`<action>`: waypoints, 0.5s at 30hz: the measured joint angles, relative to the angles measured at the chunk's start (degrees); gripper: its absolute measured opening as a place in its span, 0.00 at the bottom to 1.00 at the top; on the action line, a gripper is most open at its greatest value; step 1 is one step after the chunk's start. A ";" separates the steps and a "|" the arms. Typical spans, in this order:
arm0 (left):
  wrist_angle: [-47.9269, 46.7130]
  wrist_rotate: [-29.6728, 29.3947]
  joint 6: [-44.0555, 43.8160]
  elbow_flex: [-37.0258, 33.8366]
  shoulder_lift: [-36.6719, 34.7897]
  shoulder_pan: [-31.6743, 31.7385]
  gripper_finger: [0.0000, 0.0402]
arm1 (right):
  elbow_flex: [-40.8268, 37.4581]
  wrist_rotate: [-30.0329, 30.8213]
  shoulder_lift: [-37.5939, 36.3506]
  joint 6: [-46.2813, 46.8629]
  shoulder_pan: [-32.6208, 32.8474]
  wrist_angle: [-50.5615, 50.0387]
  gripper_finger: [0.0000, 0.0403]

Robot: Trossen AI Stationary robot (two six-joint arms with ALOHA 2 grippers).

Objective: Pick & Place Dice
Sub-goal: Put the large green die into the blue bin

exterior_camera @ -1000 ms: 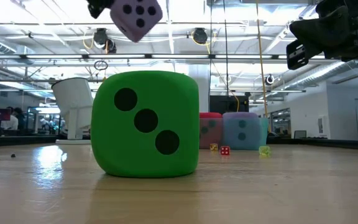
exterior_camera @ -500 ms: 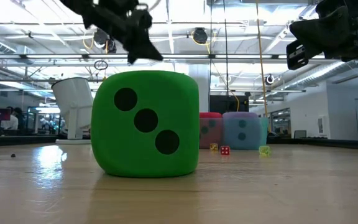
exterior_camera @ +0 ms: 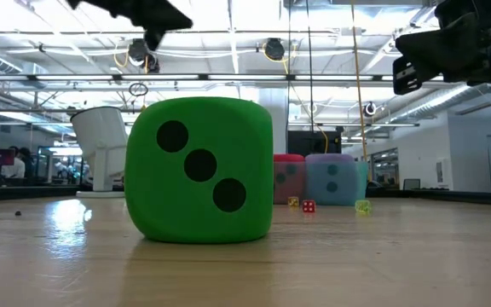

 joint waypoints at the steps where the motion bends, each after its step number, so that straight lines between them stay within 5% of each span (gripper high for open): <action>1: 2.23 0.07 -1.12 -2.80 -2.76 0.41 0.00 | 0.00 0.90 0.00 0.00 -0.02 0.00 0.02; 7: 14.36 0.78 -6.53 -17.90 -14.75 3.22 0.00 | 0.00 4.74 0.00 0.39 -0.02 0.05 0.02; 15: 18.87 0.21 -4.64 -27.99 -23.49 4.52 0.00 | 0.00 9.64 0.00 1.41 -0.09 0.59 0.00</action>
